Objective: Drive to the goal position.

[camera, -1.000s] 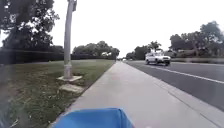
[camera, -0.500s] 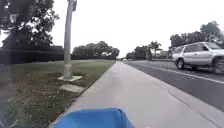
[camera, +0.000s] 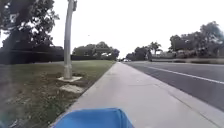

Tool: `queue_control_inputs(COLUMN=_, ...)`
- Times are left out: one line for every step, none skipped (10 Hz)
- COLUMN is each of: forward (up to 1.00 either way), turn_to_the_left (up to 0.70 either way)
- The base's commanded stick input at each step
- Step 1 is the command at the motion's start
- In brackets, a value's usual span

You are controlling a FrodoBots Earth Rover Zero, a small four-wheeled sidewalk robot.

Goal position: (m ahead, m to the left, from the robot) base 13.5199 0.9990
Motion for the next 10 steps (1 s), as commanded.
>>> queue_control_inputs(forward=1.00, turn_to_the_left=0.00)
queue_control_inputs(forward=1.00, turn_to_the_left=0.00)
queue_control_inputs(forward=1.00, turn_to_the_left=0.00)
queue_control_inputs(forward=1.00, turn_to_the_left=0.00)
queue_control_inputs(forward=1.00, turn_to_the_left=0.00)
queue_control_inputs(forward=1.00, turn_to_the_left=0.00)
queue_control_inputs(forward=1.00, turn_to_the_left=0.00)
queue_control_inputs(forward=1.00, turn_to_the_left=0.00)
queue_control_inputs(forward=1.00, turn_to_the_left=0.00)
queue_control_inputs(forward=1.00, turn_to_the_left=0.00)
